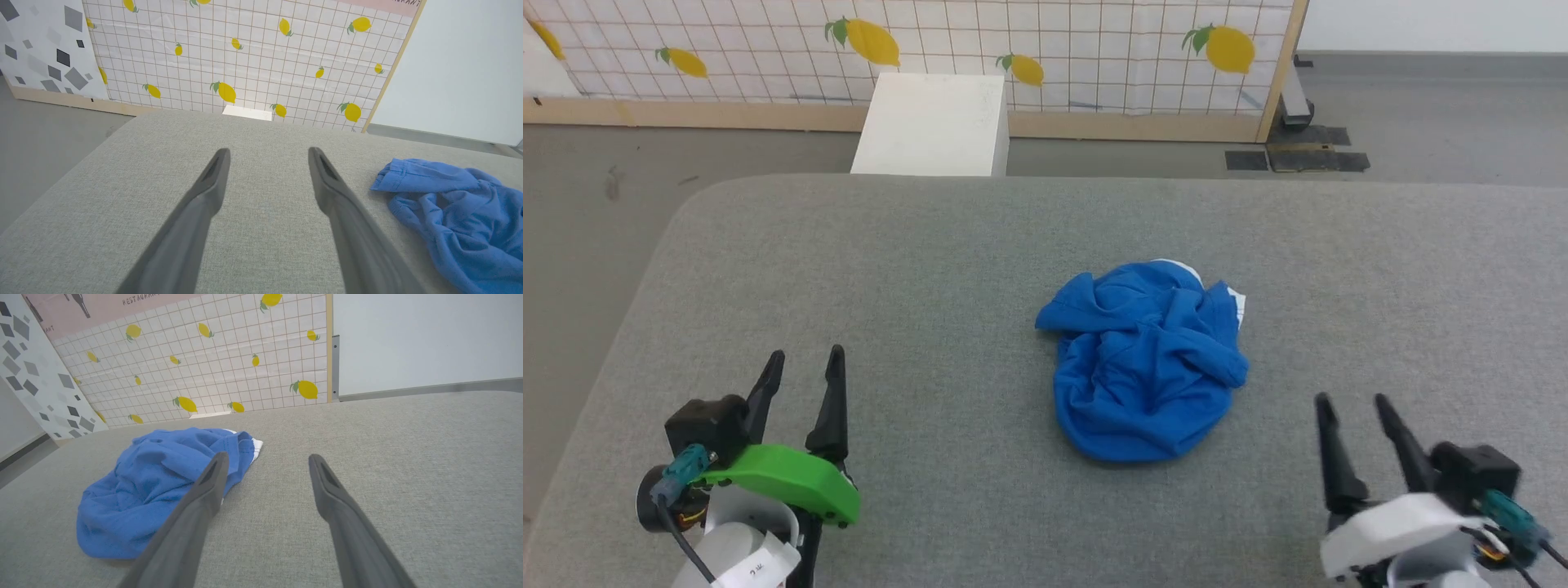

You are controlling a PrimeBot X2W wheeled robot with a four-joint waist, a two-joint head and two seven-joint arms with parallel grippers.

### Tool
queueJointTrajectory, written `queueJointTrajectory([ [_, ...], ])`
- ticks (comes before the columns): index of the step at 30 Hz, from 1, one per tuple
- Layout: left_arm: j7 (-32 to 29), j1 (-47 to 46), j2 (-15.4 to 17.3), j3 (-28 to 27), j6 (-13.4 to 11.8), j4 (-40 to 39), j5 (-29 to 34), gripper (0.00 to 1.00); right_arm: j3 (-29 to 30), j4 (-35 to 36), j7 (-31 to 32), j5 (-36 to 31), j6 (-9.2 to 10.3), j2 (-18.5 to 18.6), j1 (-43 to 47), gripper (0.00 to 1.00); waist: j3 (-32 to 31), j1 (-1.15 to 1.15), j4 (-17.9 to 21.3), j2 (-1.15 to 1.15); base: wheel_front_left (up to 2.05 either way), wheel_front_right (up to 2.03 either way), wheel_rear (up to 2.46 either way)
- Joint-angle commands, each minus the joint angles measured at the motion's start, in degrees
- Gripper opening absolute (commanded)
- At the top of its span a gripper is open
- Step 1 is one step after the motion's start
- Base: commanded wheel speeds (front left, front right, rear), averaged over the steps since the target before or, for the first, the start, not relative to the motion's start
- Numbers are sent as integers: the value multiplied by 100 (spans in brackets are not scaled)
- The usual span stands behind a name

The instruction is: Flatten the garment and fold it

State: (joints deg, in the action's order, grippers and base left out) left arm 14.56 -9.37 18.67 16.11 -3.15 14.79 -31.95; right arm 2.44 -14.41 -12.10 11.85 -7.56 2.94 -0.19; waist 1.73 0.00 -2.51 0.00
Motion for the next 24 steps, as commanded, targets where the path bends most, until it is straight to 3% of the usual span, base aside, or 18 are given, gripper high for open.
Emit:
queueJointTrajectory([
  [1,43,74,-5,-20,-39,-39,25,100,-73,-4,124,-49,8,-6,-184,100,45,0,-5,0,0,0,0],
  [7,43,38,-52,-109,-63,-178,-4,100,-534,-73,1332,-405,8,-6,-997,100,232,0,-27,0,0,0,0],
  [16,43,-84,-182,-191,12,-266,9,100,-1014,-538,4087,-790,8,110,-2190,100,631,0,-237,0,0,0,0],
  [24,43,-200,-256,-325,113,-258,54,100,-1031,-554,4976,-910,8,162,-2391,100,905,0,-401,0,0,0,0],
])
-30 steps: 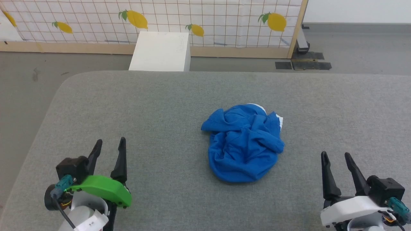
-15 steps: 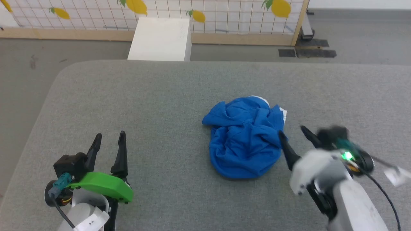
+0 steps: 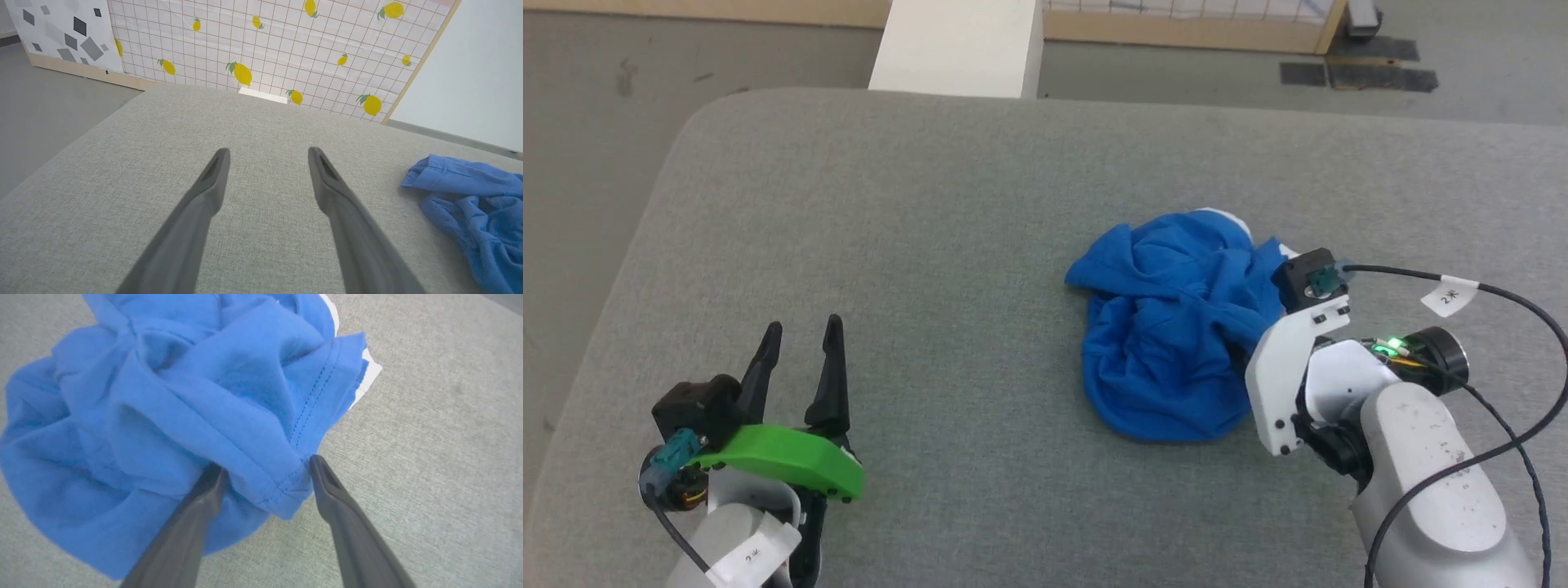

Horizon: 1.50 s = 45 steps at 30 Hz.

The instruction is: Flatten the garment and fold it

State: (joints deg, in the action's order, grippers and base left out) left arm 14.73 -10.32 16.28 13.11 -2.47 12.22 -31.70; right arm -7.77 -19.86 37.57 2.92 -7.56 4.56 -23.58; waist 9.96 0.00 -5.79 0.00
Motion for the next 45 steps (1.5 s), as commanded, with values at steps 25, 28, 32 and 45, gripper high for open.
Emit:
queueJointTrajectory([
  [25,14,-63,-192,-22,217,165,110,100,2315,1584,-272,170,8,-99,1273,0,-300,0,361,0,0,0,0],
  [28,-1,-86,-196,-3,233,183,85,100,2621,1476,-41,221,8,-146,1694,0,-279,0,371,0,0,0,0],
  [32,-25,-101,-192,20,247,226,57,100,2768,1377,-89,503,8,-164,1858,0,-262,0,388,0,0,0,0],
  [45,-101,-105,-282,118,265,301,-65,100,2945,1744,-2409,1937,8,-168,1708,100,-461,0,467,0,0,0,0],
])
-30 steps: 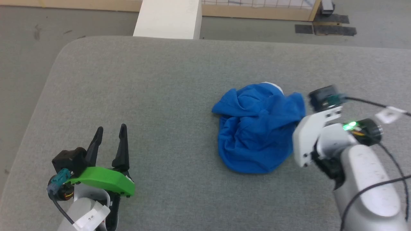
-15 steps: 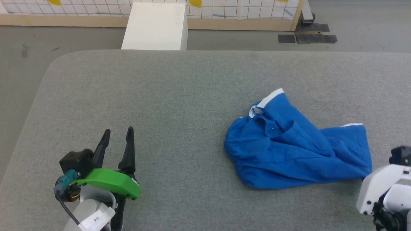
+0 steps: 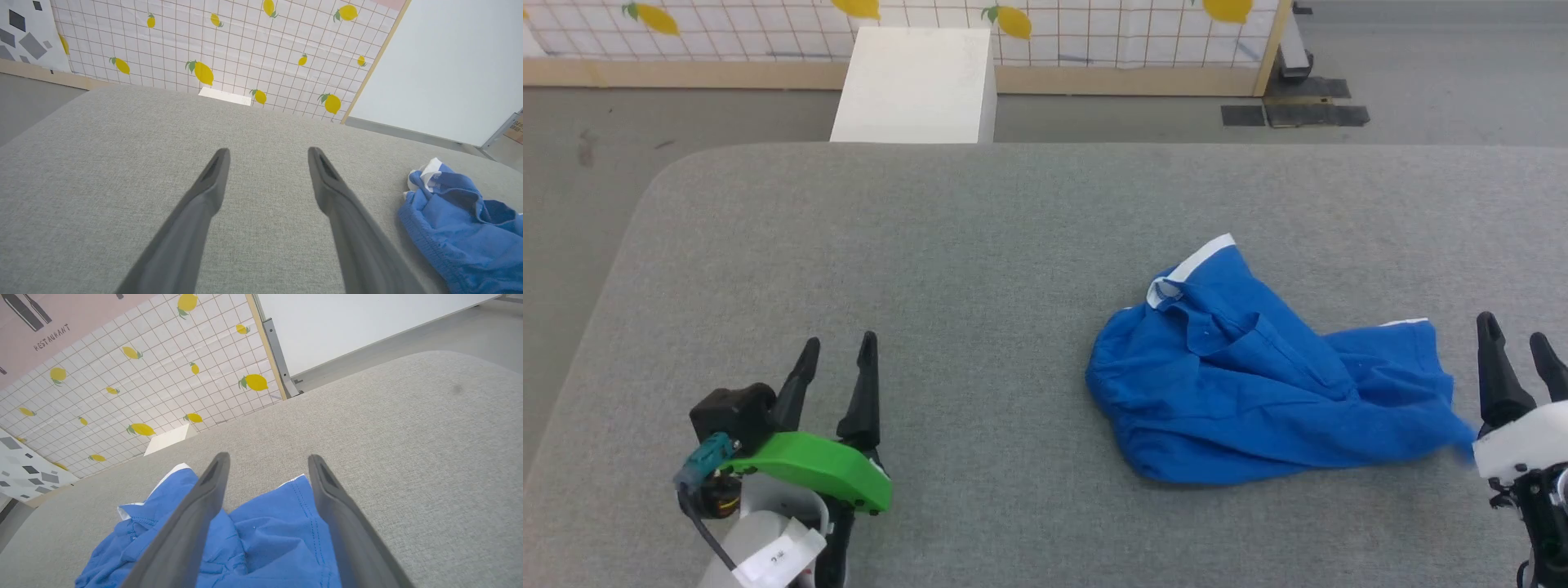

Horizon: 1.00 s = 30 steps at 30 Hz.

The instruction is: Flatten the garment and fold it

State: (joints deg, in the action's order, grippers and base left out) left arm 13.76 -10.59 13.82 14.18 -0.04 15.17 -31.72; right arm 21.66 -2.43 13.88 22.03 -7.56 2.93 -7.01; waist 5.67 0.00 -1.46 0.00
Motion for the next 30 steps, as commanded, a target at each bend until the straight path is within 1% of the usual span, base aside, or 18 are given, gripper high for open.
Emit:
queueJointTrajectory([
  [1,-38,-87,-62,32,28,9,-87,100,-12,-18,-113,28,8,-4,96,100,-49,0,61,0,0,0,0],
  [4,-230,-193,-155,125,44,34,-156,100,-40,-68,-224,56,8,-4,181,100,-66,0,141,0,0,0,0],
  [6,-465,-373,-221,245,63,74,-173,100,-63,-100,-271,62,8,-4,202,100,-62,0,223,0,0,0,0],
  [8,-855,-659,-321,420,74,164,-187,100,-94,-110,-284,26,8,-4,216,100,-26,0,301,0,0,0,0],
  [11,-1651,-1293,-506,735,80,436,-196,100,-160,-120,-262,-6,8,-5,202,100,70,0,437,0,0,0,0],
  [12,-2273,-1741,-608,954,94,693,-197,100,-228,-132,-247,-6,8,-5,167,100,148,0,566,0,0,0,0],
  [14,-2896,-2184,-667,1198,126,961,-139,100,-291,-154,-239,10,8,-5,134,100,235,0,700,0,0,0,0],
  [16,-3534,-2561,-696,1447,128,1242,-42,100,-337,-182,-256,2,8,-5,110,100,313,0,843,0,0,0,0],
  [18,-4036,-2852,-732,1647,138,1462,32,100,-377,-223,-280,20,8,-5,101,100,393,0,985,0,0,0,0],
  [22,-4797,-3203,-703,2072,156,1876,309,100,-431,-310,-360,68,8,-5,122,100,531,0,1229,0,0,0,0],
  [25,-5209,-3274,-606,2382,204,2173,532,100,-454,-358,-412,99,8,-5,139,100,609,0,1364,0,0,0,0],
  [29,-5583,-3164,-585,2539,259,2383,514,100,-422,-370,-461,76,8,-5,157,100,660,0,1392,0,0,0,0],
  [30,-5625,-3134,-588,2531,269,2398,472,55,-415,-372,-465,71,8,-5,154,100,665,0,1384,0,0,0,0],
])
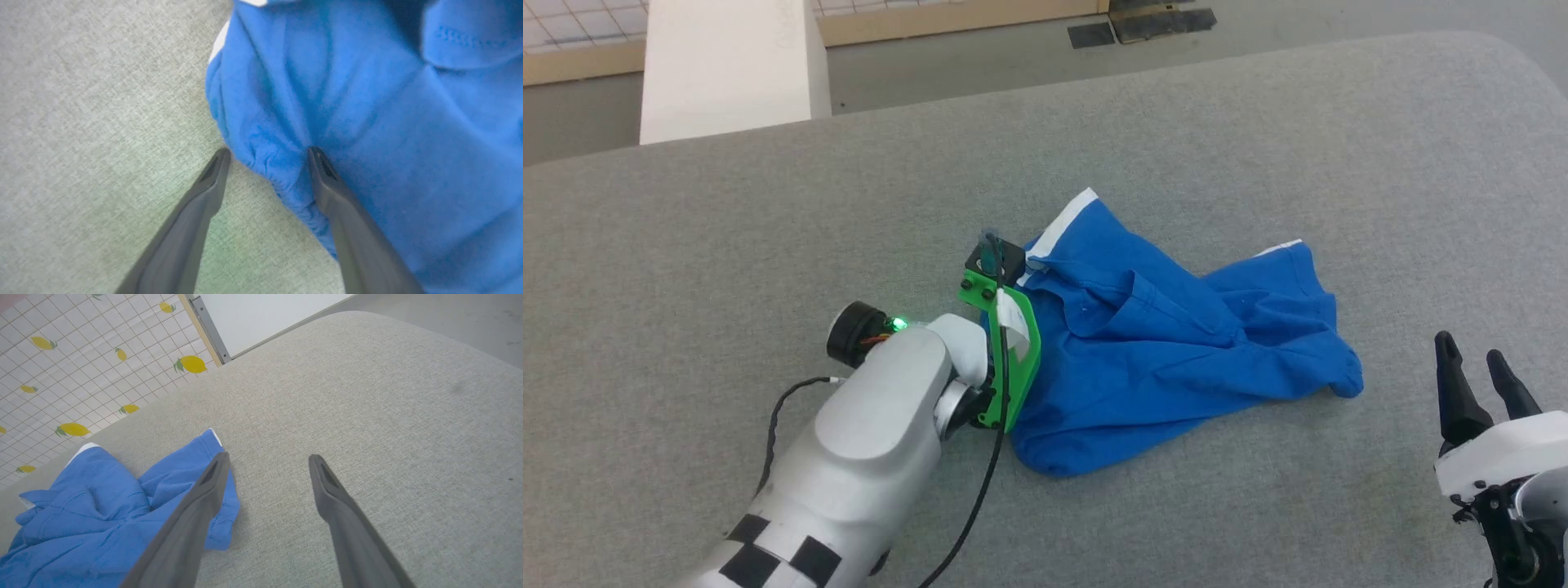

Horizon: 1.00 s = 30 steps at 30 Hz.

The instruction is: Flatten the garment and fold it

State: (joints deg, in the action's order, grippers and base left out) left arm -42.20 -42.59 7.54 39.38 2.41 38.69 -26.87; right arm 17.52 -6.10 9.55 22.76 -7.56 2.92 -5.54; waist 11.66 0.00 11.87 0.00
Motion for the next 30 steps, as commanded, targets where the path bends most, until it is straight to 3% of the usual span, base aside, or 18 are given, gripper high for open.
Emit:
queueJointTrajectory([
  [1,-44,89,43,7,36,46,-46,6,4,-11,-36,-12,8,-4,0,100,58,0,27,0,0,0,0],
  [2,-20,104,40,-15,42,26,-81,0,5,-18,-36,-20,8,-4,-4,100,45,0,-6,0,0,0,0],
  [12,775,208,167,-983,-191,-790,-822,0,-27,-135,12,-110,8,-4,16,100,-355,0,-622,0,0,0,0],
  [21,887,1271,832,-1889,-856,-1365,-1364,0,-101,-126,129,-173,8,-4,15,100,-553,0,-1095,0,0,0,0],
  [26,940,1987,894,-2109,-1021,-1500,-1624,0,-135,-141,138,-171,8,-4,-2,100,-496,0,-1184,0,0,0,0],
  [27,999,2086,874,-2153,-1028,-1549,-1676,38,-138,-147,134,-170,8,-4,-6,100,-487,0,-1199,0,0,0,0],
  [28,1088,2142,850,-2210,-1025,-1607,-1723,100,-142,-154,135,-173,8,-4,-9,100,-482,0,-1211,0,0,0,0],
  [30,1393,2220,797,-2372,-993,-1771,-1814,100,-149,-170,131,-175,8,-4,-21,100,-480,0,-1233,0,0,0,0],
])
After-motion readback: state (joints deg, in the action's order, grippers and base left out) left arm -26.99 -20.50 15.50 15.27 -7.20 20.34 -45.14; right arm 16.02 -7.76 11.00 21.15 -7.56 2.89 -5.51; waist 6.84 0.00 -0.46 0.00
